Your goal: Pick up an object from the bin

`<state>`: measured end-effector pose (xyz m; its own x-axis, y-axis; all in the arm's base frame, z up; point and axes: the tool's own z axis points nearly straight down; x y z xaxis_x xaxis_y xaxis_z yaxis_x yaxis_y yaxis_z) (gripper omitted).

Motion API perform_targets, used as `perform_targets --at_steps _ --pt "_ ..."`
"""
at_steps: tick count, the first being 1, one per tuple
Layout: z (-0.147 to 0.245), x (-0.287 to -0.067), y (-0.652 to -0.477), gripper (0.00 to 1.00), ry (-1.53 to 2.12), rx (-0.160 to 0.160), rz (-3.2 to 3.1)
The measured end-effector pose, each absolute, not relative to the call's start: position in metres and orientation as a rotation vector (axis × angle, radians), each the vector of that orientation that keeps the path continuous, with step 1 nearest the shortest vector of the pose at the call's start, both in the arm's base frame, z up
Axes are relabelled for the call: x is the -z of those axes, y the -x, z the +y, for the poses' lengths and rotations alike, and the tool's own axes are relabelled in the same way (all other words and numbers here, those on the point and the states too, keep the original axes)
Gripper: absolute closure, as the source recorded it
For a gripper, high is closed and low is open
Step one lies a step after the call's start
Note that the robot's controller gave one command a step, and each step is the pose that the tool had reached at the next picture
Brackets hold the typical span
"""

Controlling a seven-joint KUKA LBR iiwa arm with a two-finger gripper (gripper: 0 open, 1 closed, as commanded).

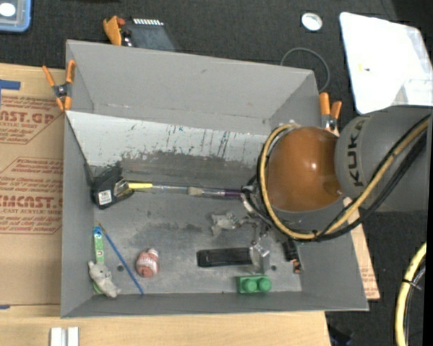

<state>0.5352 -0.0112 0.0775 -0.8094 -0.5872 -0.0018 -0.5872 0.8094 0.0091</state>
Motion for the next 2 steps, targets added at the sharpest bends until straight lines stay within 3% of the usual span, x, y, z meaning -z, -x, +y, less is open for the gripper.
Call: perform_targets --at_steps 1,2 --pt "-0.0205 -0.0708 -0.5887 1.00 -0.743 0.024 -3.047" --pt "-0.0206 -0.0708 -0.5887 1.00 -0.743 0.024 -3.048"
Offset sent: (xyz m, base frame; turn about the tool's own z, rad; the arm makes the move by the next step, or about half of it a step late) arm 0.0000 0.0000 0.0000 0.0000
